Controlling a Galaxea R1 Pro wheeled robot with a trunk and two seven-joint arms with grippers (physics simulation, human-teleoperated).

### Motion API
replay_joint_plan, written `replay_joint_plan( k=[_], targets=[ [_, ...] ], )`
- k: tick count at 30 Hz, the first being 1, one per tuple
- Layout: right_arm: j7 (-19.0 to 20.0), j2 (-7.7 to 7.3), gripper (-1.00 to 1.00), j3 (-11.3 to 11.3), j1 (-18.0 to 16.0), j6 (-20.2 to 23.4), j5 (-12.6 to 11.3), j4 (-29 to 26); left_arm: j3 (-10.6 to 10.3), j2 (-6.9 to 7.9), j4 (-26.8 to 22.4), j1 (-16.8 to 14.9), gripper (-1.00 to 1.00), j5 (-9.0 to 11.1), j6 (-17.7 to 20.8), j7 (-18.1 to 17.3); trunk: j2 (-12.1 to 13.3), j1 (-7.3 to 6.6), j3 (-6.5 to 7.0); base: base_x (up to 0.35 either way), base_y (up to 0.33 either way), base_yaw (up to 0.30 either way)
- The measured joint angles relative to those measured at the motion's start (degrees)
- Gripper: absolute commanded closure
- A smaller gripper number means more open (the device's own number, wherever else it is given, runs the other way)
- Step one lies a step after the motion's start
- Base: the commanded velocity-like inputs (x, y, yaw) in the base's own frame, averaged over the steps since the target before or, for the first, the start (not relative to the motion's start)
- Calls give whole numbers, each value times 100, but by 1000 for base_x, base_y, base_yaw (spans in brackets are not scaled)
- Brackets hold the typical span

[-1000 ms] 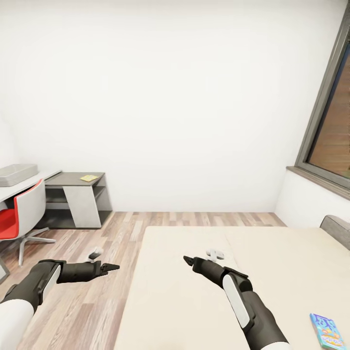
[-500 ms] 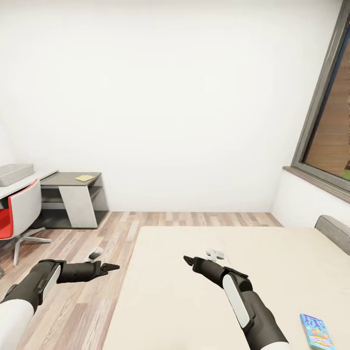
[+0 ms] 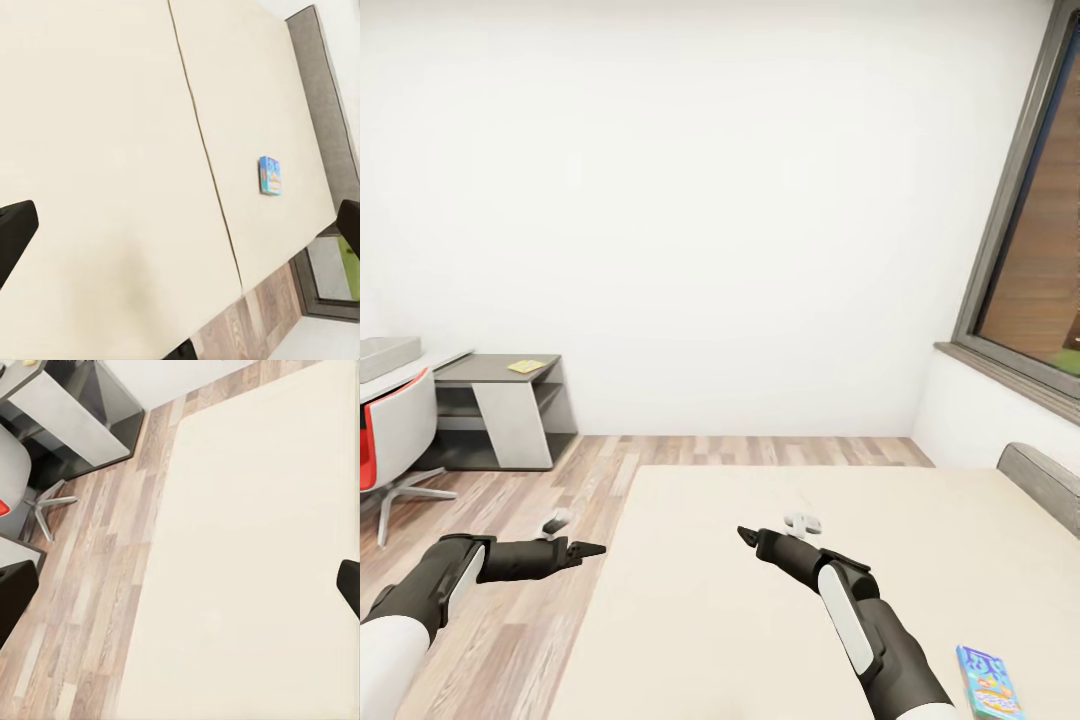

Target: Put all the toys in the child's room - the three board games (two on the bed and one on the table), the two jigsaw puzzles on the table, and the tennis ball on the table - inside the toy box on the table in the child's room.

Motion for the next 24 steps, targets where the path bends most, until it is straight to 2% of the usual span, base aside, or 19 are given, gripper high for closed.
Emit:
replay_joint_plan(
  k=[24],
  targets=[
    [0, 8, -100, -9, -6, 0, 0, 24, -8, 0, 0, 0, -100, 0, -3, 1, 0, 0, 0, 0, -160, 0]
  ],
)
